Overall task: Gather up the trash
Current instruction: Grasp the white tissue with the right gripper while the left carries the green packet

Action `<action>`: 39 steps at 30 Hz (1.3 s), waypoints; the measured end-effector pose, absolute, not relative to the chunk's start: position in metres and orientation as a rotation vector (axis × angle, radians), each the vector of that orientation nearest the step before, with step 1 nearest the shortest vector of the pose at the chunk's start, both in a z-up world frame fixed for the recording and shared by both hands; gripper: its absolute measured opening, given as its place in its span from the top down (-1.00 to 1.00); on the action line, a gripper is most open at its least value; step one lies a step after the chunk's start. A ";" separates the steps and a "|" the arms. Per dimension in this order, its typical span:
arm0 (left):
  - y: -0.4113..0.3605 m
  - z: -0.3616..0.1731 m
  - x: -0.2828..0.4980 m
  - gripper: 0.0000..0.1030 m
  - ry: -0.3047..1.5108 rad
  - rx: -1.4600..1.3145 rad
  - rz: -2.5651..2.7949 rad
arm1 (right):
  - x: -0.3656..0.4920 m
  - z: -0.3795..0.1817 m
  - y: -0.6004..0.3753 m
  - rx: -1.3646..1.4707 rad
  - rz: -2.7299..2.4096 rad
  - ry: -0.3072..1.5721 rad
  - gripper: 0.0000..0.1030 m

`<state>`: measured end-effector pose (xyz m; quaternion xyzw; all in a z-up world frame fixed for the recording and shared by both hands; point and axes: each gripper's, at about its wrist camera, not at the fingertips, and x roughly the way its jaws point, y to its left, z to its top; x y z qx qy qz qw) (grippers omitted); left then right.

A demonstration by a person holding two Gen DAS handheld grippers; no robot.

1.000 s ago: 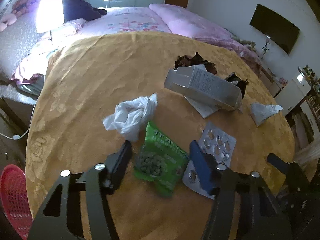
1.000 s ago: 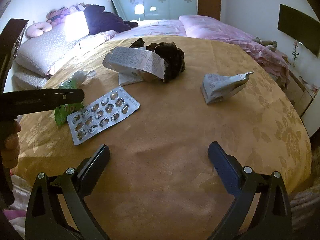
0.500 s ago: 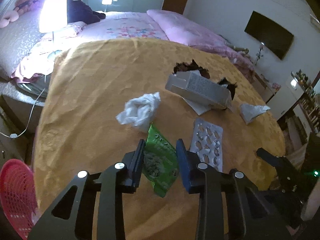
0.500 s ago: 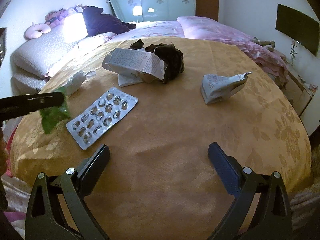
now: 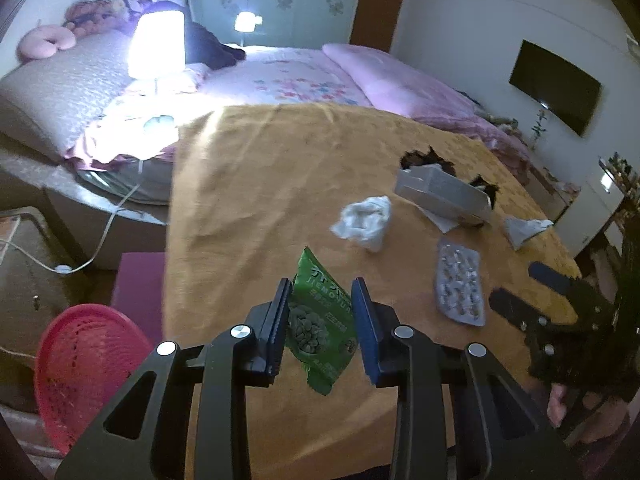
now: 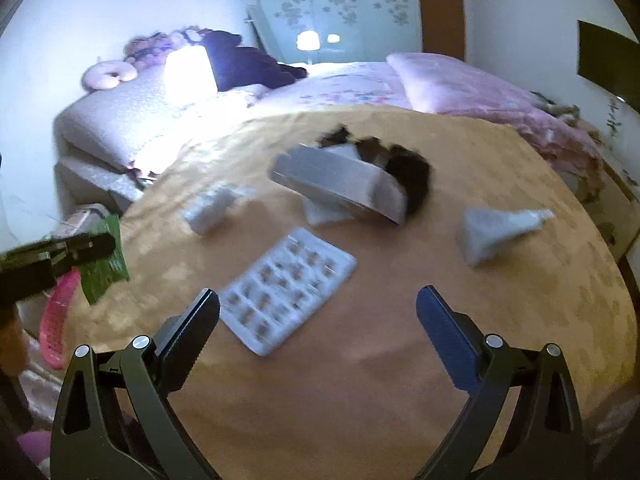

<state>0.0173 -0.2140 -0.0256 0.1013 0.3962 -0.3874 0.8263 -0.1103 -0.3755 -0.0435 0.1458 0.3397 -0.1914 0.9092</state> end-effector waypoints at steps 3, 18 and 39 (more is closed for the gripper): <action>-0.200 -0.023 0.021 0.43 0.836 0.196 -0.797 | -0.090 -0.038 -0.366 0.280 -0.358 0.699 -0.86; -0.160 -0.014 0.033 0.43 0.791 0.170 -0.705 | 0.012 -0.047 -0.354 0.320 -0.260 0.788 -0.35; -0.148 -0.013 0.034 0.43 0.780 0.177 -0.662 | -0.006 -0.050 -0.331 0.315 -0.186 0.784 0.40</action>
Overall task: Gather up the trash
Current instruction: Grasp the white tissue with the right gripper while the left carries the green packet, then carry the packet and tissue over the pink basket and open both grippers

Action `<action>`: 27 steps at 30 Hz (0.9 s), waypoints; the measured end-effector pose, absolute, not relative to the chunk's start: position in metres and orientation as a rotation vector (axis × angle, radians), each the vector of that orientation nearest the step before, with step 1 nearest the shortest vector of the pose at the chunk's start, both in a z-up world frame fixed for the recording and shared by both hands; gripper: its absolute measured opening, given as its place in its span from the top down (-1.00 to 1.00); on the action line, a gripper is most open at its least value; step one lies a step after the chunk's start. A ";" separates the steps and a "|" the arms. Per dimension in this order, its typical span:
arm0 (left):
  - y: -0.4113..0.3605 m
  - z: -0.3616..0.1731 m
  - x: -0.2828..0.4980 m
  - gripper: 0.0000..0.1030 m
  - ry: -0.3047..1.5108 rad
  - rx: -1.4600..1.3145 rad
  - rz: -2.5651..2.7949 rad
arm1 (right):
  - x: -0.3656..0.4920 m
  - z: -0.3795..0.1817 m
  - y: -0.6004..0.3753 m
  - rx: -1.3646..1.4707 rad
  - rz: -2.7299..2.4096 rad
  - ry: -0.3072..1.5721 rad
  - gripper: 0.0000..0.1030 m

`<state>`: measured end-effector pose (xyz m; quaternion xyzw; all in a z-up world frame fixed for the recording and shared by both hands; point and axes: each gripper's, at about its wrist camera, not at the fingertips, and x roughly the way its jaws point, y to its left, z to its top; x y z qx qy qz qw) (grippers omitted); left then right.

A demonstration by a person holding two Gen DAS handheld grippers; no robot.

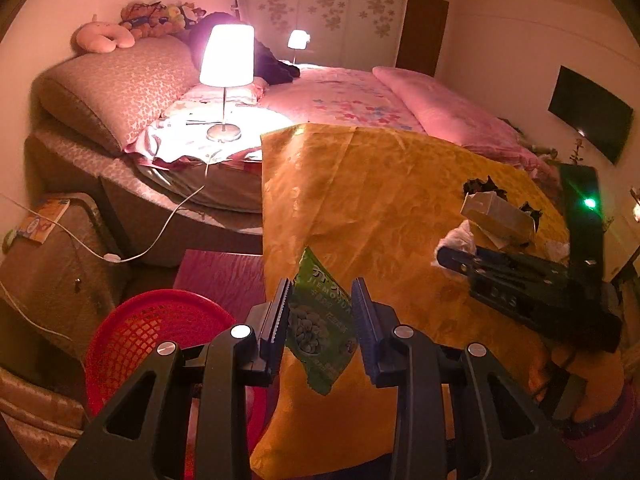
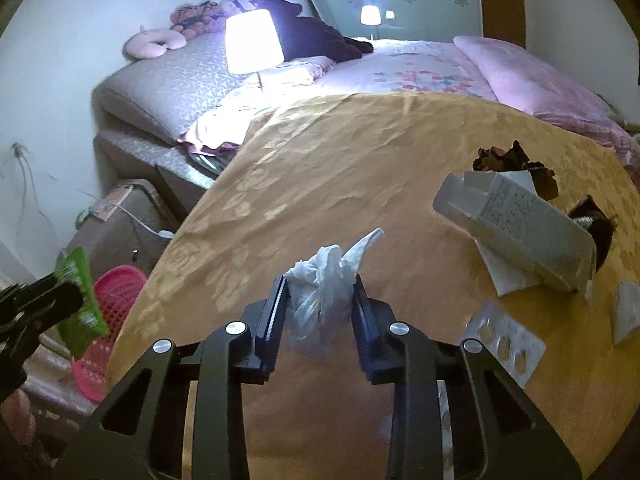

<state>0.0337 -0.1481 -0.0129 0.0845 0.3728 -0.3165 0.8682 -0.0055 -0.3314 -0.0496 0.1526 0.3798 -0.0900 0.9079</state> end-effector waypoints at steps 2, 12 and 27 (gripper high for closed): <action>-0.144 -0.013 0.033 0.43 0.780 0.175 -0.658 | -0.012 -0.048 -0.327 0.317 -0.172 0.777 0.40; -0.115 -0.013 0.033 0.43 0.788 0.144 -0.598 | -0.036 -0.038 -0.301 0.312 -0.111 0.750 0.40; -0.081 -0.014 0.030 0.43 0.775 0.136 -0.506 | -0.040 -0.031 -0.270 0.252 -0.048 0.747 0.40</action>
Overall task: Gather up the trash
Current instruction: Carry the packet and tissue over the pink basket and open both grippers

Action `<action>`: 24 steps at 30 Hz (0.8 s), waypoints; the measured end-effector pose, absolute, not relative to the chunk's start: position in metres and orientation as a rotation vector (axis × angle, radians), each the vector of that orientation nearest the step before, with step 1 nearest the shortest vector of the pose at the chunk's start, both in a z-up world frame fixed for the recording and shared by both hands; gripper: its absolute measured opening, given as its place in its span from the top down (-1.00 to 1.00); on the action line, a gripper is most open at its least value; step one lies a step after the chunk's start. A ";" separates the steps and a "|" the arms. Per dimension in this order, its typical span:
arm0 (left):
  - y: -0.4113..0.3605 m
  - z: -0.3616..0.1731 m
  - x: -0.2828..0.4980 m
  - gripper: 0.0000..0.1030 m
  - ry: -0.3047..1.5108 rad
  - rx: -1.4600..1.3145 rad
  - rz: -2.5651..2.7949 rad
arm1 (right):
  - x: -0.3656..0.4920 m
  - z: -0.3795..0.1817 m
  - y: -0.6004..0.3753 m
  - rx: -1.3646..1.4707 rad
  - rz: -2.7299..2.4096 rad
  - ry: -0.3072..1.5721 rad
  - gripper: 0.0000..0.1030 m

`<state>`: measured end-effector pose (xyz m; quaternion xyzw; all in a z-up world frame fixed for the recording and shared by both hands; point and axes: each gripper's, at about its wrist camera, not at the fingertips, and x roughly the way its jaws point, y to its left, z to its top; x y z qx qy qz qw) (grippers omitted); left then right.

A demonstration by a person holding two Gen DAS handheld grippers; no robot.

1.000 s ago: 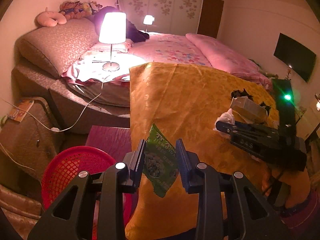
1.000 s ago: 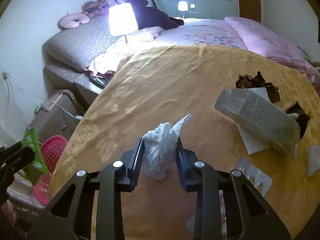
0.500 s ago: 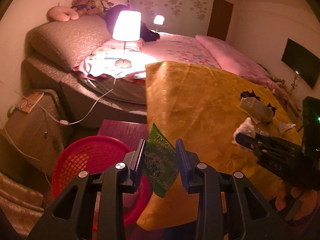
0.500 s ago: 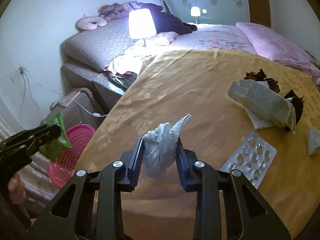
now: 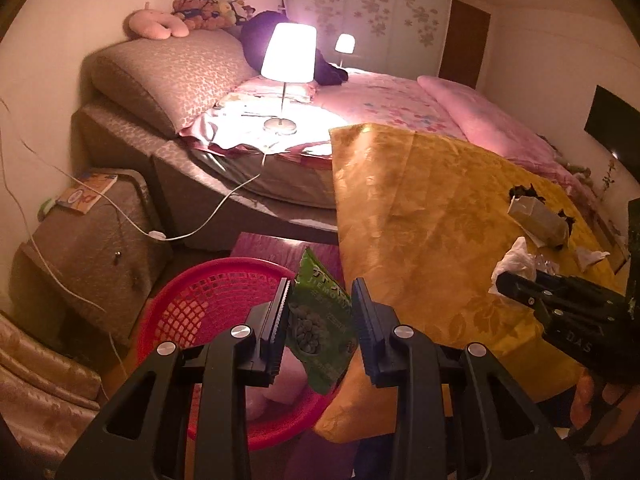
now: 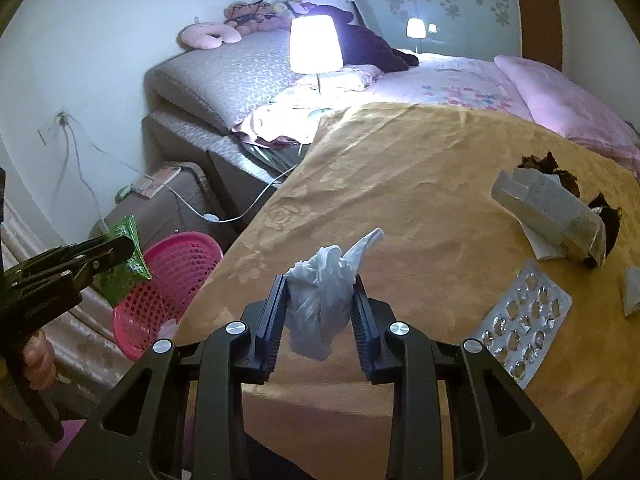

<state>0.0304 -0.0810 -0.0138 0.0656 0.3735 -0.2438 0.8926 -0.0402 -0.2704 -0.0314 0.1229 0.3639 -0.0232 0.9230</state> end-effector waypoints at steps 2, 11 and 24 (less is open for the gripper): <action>-0.078 -0.014 0.031 0.43 0.773 0.132 -0.499 | -0.040 -0.030 -0.264 0.245 -0.041 0.743 0.40; -0.058 -0.013 0.032 0.43 0.775 0.101 -0.456 | -0.039 -0.022 -0.247 0.214 -0.005 0.734 0.40; -0.022 -0.023 0.038 0.43 0.798 0.078 -0.360 | -0.024 -0.017 -0.215 0.166 0.080 0.753 0.40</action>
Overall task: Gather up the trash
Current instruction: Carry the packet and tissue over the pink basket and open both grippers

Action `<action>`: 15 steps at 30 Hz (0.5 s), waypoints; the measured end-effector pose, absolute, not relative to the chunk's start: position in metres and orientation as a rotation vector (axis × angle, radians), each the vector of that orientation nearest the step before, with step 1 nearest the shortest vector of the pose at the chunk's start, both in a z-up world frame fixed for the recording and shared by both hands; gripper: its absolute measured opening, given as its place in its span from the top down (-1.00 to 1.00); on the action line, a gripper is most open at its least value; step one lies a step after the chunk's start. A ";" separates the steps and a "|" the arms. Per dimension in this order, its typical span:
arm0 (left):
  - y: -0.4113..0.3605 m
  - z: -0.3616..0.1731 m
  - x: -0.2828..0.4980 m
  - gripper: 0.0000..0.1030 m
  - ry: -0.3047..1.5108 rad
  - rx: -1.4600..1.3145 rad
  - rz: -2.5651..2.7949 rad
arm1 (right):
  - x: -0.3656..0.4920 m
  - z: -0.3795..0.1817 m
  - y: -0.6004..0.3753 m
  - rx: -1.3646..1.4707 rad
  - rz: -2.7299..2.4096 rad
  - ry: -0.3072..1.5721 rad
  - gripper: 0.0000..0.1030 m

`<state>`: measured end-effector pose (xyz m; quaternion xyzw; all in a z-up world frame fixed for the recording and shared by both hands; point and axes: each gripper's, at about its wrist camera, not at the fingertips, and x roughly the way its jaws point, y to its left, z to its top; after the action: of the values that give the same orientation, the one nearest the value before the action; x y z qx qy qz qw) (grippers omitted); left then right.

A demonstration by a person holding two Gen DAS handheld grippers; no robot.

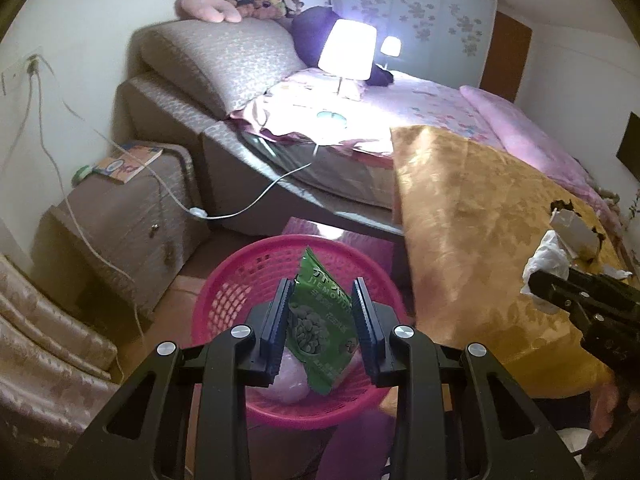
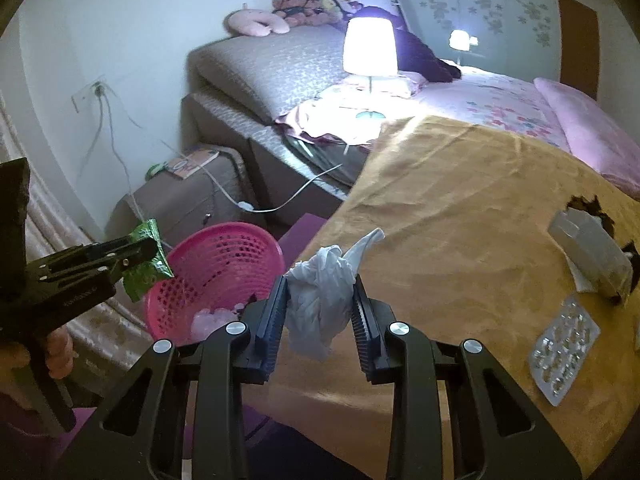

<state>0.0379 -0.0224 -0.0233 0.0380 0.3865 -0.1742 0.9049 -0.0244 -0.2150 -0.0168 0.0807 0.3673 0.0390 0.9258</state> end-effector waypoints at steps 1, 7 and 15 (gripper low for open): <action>-0.019 -0.024 0.039 0.43 0.801 0.072 -0.354 | -0.022 -0.017 -0.211 0.160 0.091 0.756 0.40; -0.008 -0.029 0.040 0.42 0.810 0.060 -0.324 | -0.011 -0.018 -0.189 0.131 0.142 0.775 0.40; 0.006 -0.040 0.048 0.42 0.846 0.042 -0.289 | 0.007 -0.022 -0.163 0.101 0.211 0.810 0.40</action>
<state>0.0481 0.0062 -0.0401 0.0202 0.4091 -0.1396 0.9015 0.0072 -0.1631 -0.0223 0.0490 0.3932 0.1024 0.9124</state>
